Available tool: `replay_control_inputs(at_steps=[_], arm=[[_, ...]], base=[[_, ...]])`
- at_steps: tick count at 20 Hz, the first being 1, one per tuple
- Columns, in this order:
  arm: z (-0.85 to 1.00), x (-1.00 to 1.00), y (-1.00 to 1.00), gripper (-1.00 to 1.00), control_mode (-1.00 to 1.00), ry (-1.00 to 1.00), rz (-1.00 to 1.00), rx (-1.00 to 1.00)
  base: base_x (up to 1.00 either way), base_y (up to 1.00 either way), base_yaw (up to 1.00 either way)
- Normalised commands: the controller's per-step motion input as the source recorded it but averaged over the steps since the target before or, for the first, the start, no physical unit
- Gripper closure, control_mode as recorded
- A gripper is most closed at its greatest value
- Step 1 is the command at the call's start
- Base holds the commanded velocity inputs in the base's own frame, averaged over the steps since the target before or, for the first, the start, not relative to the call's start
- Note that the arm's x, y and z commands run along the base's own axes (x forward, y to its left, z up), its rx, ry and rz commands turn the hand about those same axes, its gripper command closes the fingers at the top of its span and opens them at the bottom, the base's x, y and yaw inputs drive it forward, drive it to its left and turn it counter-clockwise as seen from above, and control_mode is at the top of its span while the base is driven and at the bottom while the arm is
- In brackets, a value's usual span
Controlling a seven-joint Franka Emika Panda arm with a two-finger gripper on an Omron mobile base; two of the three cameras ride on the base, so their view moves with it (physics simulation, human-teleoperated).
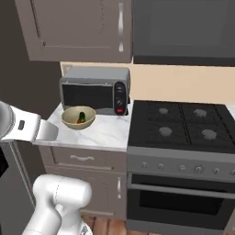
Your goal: Take the cucumber, bell pepper, and tangerine from the freezer and place them in the bowl on the counter.
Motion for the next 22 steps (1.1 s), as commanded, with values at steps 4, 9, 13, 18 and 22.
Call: replay_control_inputs(at_steps=[4,9,13,18,22], arm=[[0.00,0.00,0.00,1.00,1.00,0.00,0.00,0.00],[0.00,0.00,0.00,1.00,1.00,0.00,0.00,0.00],[0.00,0.00,0.00,1.00,1.00,0.00,0.00,0.00],[0.00,0.00,0.00,1.00,1.00,0.00,0.00,0.00],[0.00,0.00,0.00,1.00,1.00,0.00,0.00,0.00]], base=[[0.62,0.00,0.00],[0.50,0.00,0.00],[0.36,0.09,0.00],[0.49,0.05,0.00],[0.34,0.06,0.03]])
